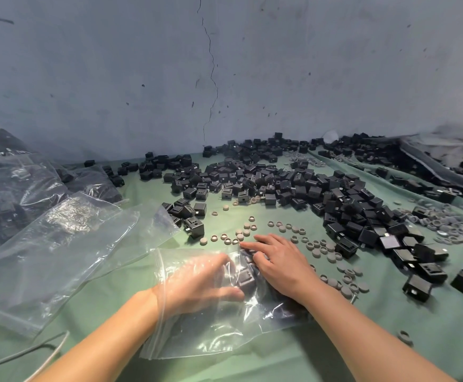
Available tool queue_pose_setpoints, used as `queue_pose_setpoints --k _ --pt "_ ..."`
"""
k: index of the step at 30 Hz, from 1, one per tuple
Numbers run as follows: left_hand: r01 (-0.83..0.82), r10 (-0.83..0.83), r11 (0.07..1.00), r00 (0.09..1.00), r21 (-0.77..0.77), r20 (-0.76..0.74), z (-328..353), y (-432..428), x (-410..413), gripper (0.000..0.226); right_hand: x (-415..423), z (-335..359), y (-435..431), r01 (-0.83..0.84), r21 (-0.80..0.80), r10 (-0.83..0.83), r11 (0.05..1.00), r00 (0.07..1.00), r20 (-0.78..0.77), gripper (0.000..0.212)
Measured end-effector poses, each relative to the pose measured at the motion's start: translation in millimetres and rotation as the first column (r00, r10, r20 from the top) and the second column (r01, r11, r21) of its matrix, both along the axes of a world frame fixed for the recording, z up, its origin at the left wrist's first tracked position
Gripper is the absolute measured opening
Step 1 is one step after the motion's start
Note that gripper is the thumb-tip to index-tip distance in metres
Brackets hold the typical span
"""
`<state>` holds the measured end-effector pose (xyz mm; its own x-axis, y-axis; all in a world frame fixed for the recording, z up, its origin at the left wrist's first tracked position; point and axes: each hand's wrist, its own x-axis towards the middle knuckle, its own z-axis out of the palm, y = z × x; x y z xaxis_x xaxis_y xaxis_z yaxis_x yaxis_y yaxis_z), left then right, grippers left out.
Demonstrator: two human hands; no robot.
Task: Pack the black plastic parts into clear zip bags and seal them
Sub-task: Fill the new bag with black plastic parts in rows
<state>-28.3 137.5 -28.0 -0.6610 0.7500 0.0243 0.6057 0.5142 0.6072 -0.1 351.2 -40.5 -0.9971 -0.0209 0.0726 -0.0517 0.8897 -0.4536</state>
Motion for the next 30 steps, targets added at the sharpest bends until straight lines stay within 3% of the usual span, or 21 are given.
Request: queue_pose_setpoints --k 3,9,11,14,18,22,26,30 --pt "-0.061 0.038 0.992 0.979 0.11 0.201 8 -3 -1 0.037 -1 0 1 0.005 -0.021 -0.006 1.0 1.0 -0.012 0.045" --pt "-0.106 0.075 0.989 0.962 0.104 0.261 17 -12 2 0.055 -1 -2 3 0.008 -0.054 -0.009 0.999 1.0 -0.017 0.044" --pt "-0.111 0.091 0.989 0.979 0.101 0.182 15 -10 1 0.041 -1 -2 3 0.012 -0.06 -0.013 0.998 1.0 -0.018 0.045" --pt "-0.047 0.053 0.996 0.995 0.076 -0.084 12 -8 -1 0.027 -1 -2 3 0.017 -0.068 -0.019 0.998 1.0 -0.02 0.046" --pt "-0.058 0.061 0.997 0.996 0.042 -0.069 12 -3 -1 0.027 1 -2 3 0.021 -0.091 -0.023 0.996 0.999 -0.027 0.045" --pt "-0.261 0.262 0.963 0.965 -0.063 0.001 8 14 -2 0.034 1 -1 3 0.036 -0.128 -0.042 0.991 0.998 -0.045 0.045" --pt "-0.327 0.265 0.882 0.94 -0.339 -0.216 11 30 -5 0.06 1 -1 1 0.021 -0.069 -0.022 0.997 0.999 -0.024 0.047" --pt "-0.305 0.237 0.888 0.945 -0.343 -0.225 9 28 -8 0.061 1 -2 1 0.014 -0.025 -0.015 1.0 1.0 -0.019 0.048"
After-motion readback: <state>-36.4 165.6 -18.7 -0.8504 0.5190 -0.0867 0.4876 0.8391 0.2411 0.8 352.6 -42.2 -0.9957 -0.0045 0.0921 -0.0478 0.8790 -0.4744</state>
